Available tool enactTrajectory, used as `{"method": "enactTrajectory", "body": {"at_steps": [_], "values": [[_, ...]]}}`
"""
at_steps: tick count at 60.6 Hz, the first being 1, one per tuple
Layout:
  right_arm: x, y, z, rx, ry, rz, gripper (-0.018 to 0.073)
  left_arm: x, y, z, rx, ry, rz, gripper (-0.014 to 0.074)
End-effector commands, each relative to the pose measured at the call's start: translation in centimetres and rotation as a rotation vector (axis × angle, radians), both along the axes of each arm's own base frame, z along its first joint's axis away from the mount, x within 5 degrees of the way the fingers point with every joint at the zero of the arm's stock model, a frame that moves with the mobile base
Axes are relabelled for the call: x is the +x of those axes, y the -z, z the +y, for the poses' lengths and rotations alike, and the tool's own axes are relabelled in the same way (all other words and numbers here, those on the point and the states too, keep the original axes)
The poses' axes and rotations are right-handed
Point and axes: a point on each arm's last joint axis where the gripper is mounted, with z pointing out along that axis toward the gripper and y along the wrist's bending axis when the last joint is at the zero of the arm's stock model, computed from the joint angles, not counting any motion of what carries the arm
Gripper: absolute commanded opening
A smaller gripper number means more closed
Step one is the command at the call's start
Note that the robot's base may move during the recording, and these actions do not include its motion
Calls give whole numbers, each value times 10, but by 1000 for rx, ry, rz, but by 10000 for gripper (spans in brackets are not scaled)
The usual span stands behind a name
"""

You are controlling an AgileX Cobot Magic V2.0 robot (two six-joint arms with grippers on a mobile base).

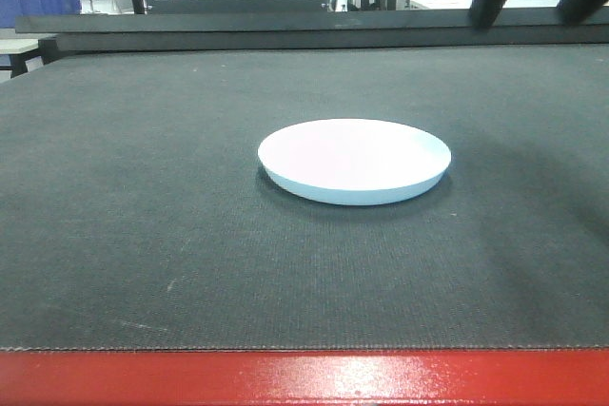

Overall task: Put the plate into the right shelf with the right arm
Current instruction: 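Reach the right gripper down to the rim of the white plate, then close the right gripper on the plate rim and tilt it up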

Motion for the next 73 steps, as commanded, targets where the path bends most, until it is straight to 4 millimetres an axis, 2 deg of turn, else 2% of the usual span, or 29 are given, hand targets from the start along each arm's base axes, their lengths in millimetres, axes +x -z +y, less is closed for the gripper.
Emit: {"method": "enactTrajectory", "body": {"at_steps": [1, 12, 15, 24, 43, 73], "values": [[13, -17, 4, 11, -14, -105, 545, -2, -9, 0, -8, 5, -99, -47], [35, 4, 13, 2, -24, -73, 366, -2, -9, 0, -8, 5, -99, -47], [38, 9, 17, 4, -36, -77, 343, -2, -9, 0, -8, 5, -99, -47], [45, 22, 30, 13, -68, -89, 340, -2, -9, 0, -8, 5, -99, -47], [56, 47, 39, 13, -89, -73, 340, -2, -9, 0, -8, 5, -99, -47], [63, 69, 48, 12, -109, -56, 340, -2, -9, 0, -8, 5, -99, -47]]}}
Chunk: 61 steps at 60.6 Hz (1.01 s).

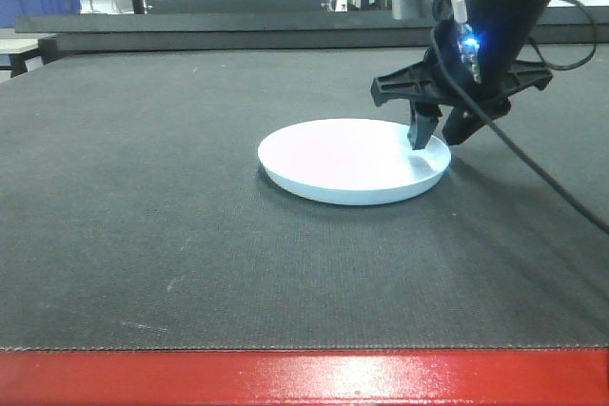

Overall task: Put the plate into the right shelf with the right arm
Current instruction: 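Close the right gripper on the plate rim and tilt it up, then lift the held plate up off the table with the right gripper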

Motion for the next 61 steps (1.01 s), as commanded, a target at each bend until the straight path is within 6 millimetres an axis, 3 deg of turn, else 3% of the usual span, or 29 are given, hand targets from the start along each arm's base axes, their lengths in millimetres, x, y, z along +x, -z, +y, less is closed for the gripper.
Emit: {"method": "enactTrajectory", "body": {"at_steps": [1, 12, 21, 33, 44, 52, 61], "values": [[5, -30, 5, 32, -26, -127, 340, -2, -9, 0, -8, 5, -99, -47], [6, -25, 5, 28, -27, -116, 290, -2, -9, 0, -8, 5, -99, -47], [6, -25, 5, 29, -27, -117, 32, -2, -9, 0, -8, 5, -99, -47], [3, -37, 4, 37, -27, -141, 55, -2, -9, 0, -8, 5, -99, -47], [-7, -73, -7, 57, -6, -204, 55, -2, -9, 0, -8, 5, -99, -47], [-22, -100, -22, 64, 24, -241, 55, -2, -9, 0, -8, 5, -99, -47], [-55, -121, -46, 84, 53, -307, 55, -2, -9, 0, -8, 5, -99, -47]]}}
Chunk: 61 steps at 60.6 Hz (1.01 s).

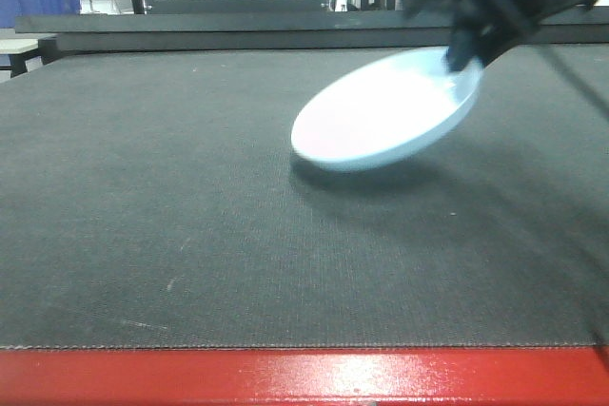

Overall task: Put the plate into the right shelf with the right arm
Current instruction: 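Lift the held plate up off the table with the right gripper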

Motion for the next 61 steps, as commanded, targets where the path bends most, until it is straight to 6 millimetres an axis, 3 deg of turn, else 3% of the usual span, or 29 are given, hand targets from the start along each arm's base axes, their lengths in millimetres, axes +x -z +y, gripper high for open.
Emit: {"method": "enactTrajectory", "body": {"at_steps": [1, 30, 38, 47, 61], "values": [[-21, -42, -15, 35, 3, -168, 55, -2, -9, 0, -8, 5, -99, -47], [-178, -35, -62, 97, -5, -377, 55, -2, -9, 0, -8, 5, -99, -47], [-213, -43, -71, 89, -23, -486, 55, -2, -9, 0, -8, 5, -99, -47], [-253, -65, -82, 62, -49, -670, 55, -2, -9, 0, -8, 5, -99, -47], [-301, -83, -95, 74, -50, -883, 55, -2, -9, 0, -8, 5, -99, -47]]}}
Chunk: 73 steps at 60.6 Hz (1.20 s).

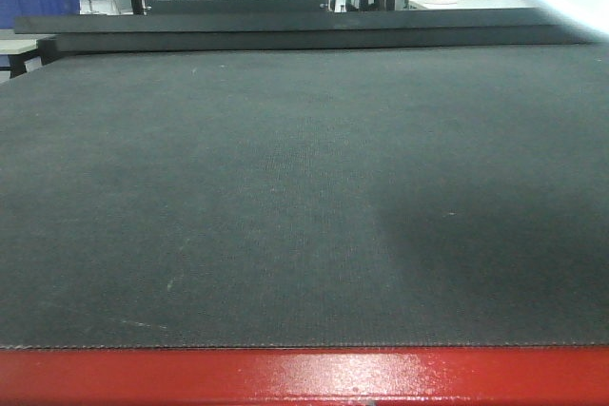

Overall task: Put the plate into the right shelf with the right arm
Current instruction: 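Lift the held plate up off the table with the right gripper, then hold the plate raised in the right gripper and turn the base away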

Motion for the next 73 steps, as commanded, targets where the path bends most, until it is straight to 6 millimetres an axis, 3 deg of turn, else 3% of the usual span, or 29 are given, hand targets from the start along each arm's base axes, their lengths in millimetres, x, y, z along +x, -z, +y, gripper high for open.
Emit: {"method": "enactTrajectory", "body": {"at_steps": [1, 16, 73], "values": [[-16, -21, -3, 12, -7, -167, 55, -2, -9, 0, -8, 5, -99, -47], [-39, -26, -9, 39, -7, -274, 55, -2, -9, 0, -8, 5, -99, -47], [-40, -26, -9, 40, -8, -282, 55, -2, -9, 0, -8, 5, -99, -47]]}}
